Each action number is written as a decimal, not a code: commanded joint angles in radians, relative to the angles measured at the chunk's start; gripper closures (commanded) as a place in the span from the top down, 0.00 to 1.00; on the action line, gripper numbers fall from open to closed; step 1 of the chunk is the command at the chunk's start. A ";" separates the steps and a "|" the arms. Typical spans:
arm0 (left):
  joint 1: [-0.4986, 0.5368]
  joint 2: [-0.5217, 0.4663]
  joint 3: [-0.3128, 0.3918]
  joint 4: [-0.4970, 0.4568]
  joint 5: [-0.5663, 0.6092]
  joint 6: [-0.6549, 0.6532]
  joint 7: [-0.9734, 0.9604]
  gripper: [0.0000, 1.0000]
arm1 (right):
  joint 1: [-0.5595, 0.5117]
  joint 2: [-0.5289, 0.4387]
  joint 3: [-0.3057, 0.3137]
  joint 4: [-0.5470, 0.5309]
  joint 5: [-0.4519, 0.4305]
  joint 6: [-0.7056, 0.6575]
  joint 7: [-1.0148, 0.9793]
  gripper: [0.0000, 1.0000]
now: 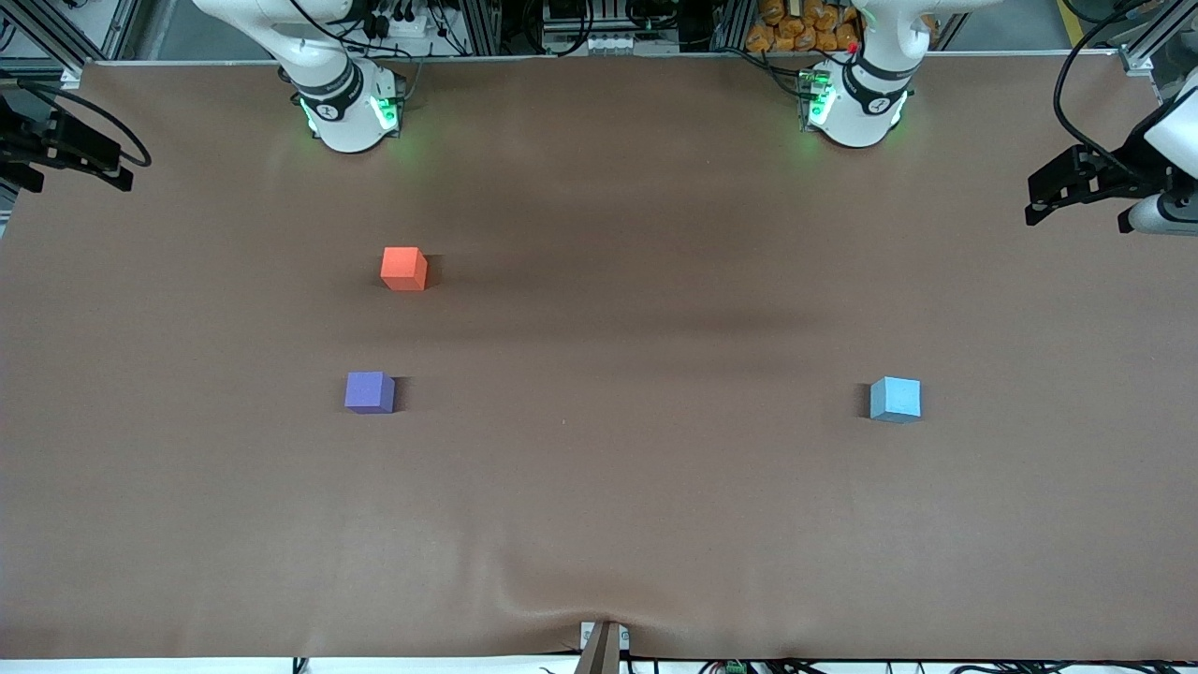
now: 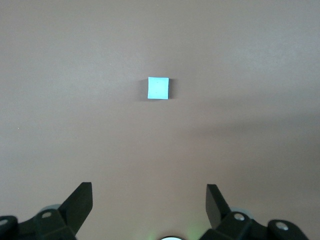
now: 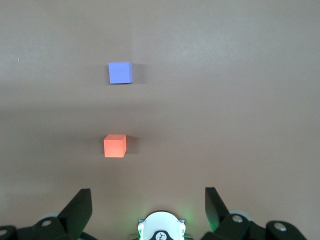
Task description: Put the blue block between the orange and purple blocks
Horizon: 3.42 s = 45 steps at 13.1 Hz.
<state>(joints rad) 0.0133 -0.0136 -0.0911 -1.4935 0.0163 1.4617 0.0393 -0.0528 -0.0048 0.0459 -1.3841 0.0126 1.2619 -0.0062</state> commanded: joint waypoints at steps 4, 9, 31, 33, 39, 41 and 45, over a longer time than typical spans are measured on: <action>0.010 -0.008 0.002 0.001 -0.021 0.000 0.024 1.00 | -0.007 0.003 0.002 0.013 -0.011 -0.013 -0.009 1.00; 0.007 0.056 0.002 -0.005 -0.010 0.050 0.008 1.00 | -0.009 0.003 0.002 0.013 -0.009 -0.013 -0.008 1.00; 0.008 0.400 -0.004 -0.508 0.074 0.903 -0.049 1.00 | -0.019 0.006 0.002 0.010 -0.009 -0.021 -0.003 1.00; 0.026 0.450 -0.004 -0.505 0.074 0.974 -0.049 1.00 | -0.021 0.006 0.002 0.010 -0.008 -0.021 -0.003 1.00; 0.030 0.560 -0.004 -0.488 0.073 1.088 -0.050 1.00 | -0.022 0.006 0.002 0.010 -0.008 -0.021 -0.003 1.00; 0.030 0.566 -0.004 -0.488 0.073 1.098 -0.049 0.58 | -0.021 0.006 0.002 0.010 -0.008 -0.021 -0.003 1.00; 0.030 0.483 -0.004 -0.495 0.073 1.057 -0.049 0.00 | -0.022 0.006 0.002 0.010 -0.005 -0.021 -0.003 1.00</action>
<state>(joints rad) 0.0385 0.5373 -0.0894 -1.9745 0.0662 2.5520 0.0084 -0.0596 -0.0011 0.0382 -1.3841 0.0126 1.2528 -0.0061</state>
